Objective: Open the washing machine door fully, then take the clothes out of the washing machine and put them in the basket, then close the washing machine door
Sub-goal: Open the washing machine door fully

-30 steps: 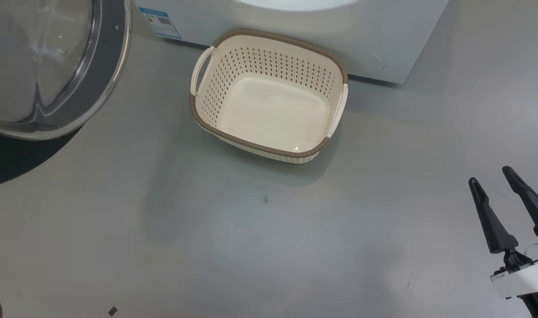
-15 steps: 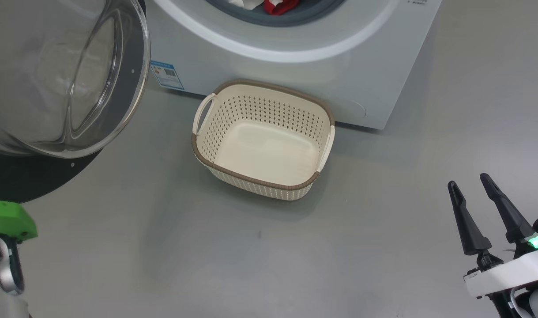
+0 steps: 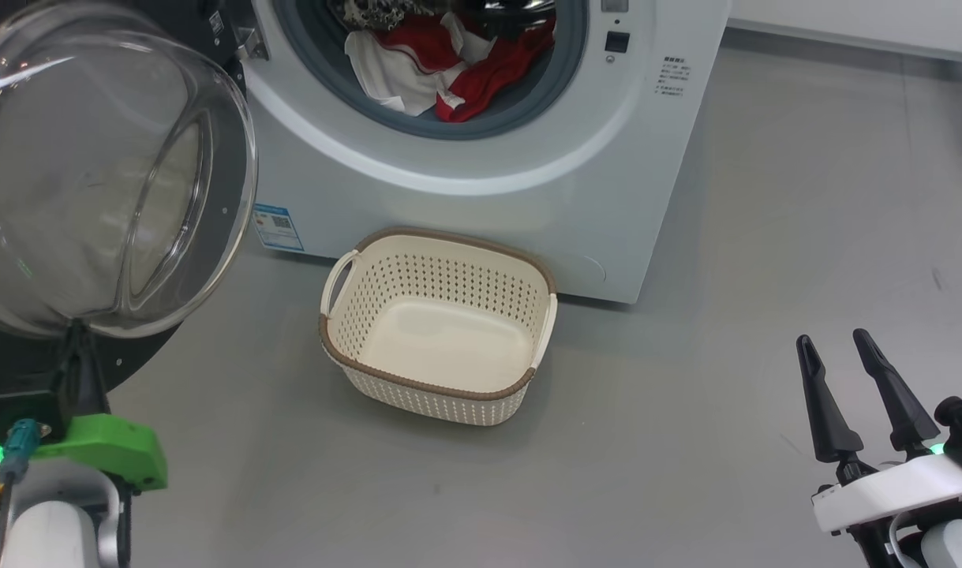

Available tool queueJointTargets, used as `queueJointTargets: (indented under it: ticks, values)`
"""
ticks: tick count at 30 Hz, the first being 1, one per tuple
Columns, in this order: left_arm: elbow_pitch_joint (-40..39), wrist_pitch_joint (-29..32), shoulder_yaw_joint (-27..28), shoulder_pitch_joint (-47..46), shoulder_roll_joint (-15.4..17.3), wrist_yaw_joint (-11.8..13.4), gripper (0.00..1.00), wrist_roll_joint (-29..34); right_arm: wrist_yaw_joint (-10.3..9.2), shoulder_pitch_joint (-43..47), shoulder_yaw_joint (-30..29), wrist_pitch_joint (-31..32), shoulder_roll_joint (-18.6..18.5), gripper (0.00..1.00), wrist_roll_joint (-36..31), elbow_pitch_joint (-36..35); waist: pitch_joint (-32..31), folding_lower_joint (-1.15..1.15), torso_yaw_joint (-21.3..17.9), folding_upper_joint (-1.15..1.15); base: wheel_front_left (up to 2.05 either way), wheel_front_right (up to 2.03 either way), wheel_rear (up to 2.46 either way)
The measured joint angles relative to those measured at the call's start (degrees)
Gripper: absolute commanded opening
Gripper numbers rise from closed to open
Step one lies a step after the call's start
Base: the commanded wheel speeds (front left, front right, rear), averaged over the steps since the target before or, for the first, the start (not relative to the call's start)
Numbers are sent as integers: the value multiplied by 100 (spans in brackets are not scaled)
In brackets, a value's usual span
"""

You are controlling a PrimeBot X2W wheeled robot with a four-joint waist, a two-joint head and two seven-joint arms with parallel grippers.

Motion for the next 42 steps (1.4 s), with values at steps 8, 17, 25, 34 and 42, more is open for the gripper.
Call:
queueJointTargets:
  ticks: [8,17,25,34,42]
  values:
    - [-313,-203,-332,360,-129,-199,0,-13,0,47,-90,0,260,100,35,58,-304,0,-322,0,0,0,0]
    - [-472,-330,-628,728,-172,-204,0,-78,0,75,-131,0,271,100,-43,63,-477,0,-633,0,0,0,0]
    - [-602,-411,-1028,985,-192,-247,0,-179,0,104,-185,0,291,100,-133,64,-539,0,-851,0,0,0,0]
    - [-682,-587,-1338,1123,-192,-144,100,-325,0,159,-304,0,303,100,-247,63,-526,0,-938,0,0,0,0]
    - [-672,-659,-1760,1213,-188,-78,100,-833,0,207,-303,0,338,100,-338,69,-500,0,-964,0,0,0,0]
